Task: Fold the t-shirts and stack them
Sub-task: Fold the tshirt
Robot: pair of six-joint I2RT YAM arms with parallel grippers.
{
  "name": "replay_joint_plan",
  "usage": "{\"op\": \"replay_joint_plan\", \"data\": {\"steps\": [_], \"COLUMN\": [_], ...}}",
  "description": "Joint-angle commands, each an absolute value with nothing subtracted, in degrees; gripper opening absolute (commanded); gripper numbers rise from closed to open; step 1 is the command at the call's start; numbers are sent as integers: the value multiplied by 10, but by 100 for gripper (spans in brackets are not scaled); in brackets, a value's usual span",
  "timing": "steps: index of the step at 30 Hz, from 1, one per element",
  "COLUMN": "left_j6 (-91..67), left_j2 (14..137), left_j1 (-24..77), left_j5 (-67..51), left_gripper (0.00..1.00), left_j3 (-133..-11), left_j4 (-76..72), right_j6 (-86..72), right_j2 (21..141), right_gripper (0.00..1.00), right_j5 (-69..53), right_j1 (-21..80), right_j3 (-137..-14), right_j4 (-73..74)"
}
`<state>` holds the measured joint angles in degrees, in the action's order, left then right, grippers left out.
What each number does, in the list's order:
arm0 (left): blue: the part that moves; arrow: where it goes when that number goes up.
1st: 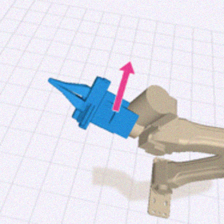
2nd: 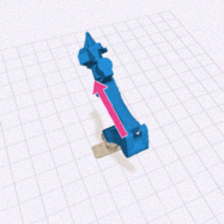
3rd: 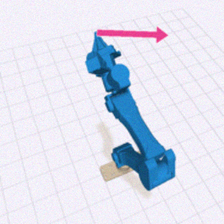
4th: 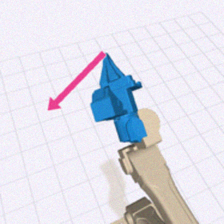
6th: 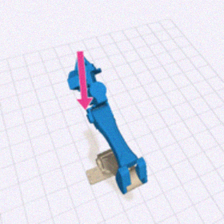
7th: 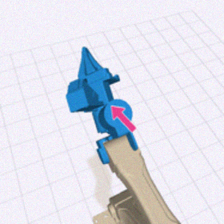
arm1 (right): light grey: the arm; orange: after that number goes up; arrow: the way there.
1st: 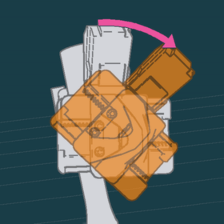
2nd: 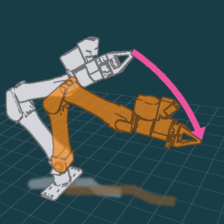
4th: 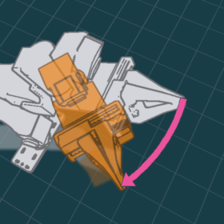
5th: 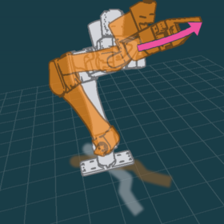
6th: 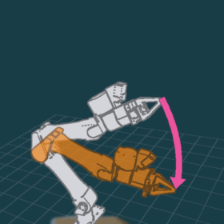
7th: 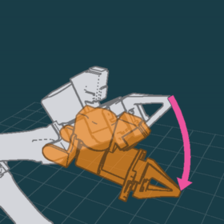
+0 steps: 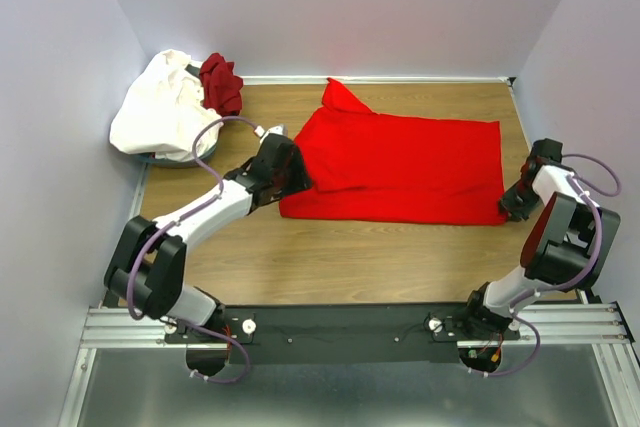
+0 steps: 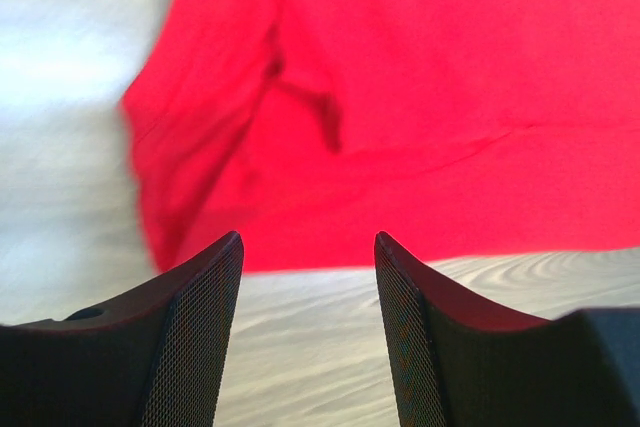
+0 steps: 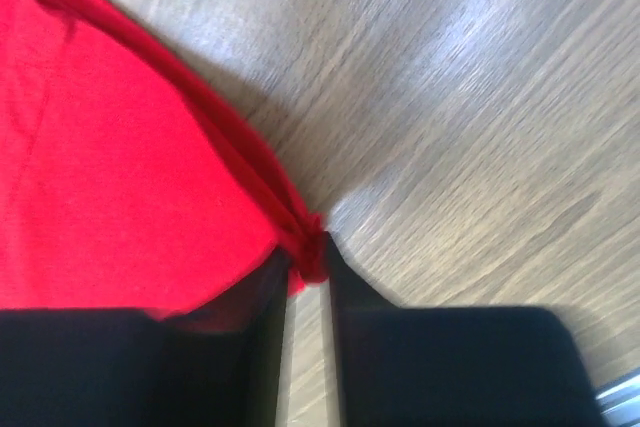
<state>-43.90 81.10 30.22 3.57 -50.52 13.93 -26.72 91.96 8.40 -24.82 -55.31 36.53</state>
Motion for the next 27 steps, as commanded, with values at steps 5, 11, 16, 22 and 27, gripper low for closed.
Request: {"op": "replay_joint_plan", "data": {"steps": [5,11,16,22,27], "left_j6": [-424,-410,-410,-409,-408], "left_j2": [913,980,1007,1043,1060], "left_j1": [345,346,347,352,353], "left_j5": [69,76,97,89,91], "left_gripper": [61,58,57,54,51], "left_j3": [-587,-634,-639,-649,-657], "left_j4": [137,134,133,114,110], "right_j6": [-256,-249,-244,-242,-241], "right_j2": [861,811,793,791,790], "right_gripper": [64,65,63,59,58], "right_j5": [60,9,-25,-35,-38], "right_j1": [-253,-253,-253,-253,-253], "right_j3": [-543,-542,-545,-547,-547], "right_j4": [357,341,340,339,339]}}
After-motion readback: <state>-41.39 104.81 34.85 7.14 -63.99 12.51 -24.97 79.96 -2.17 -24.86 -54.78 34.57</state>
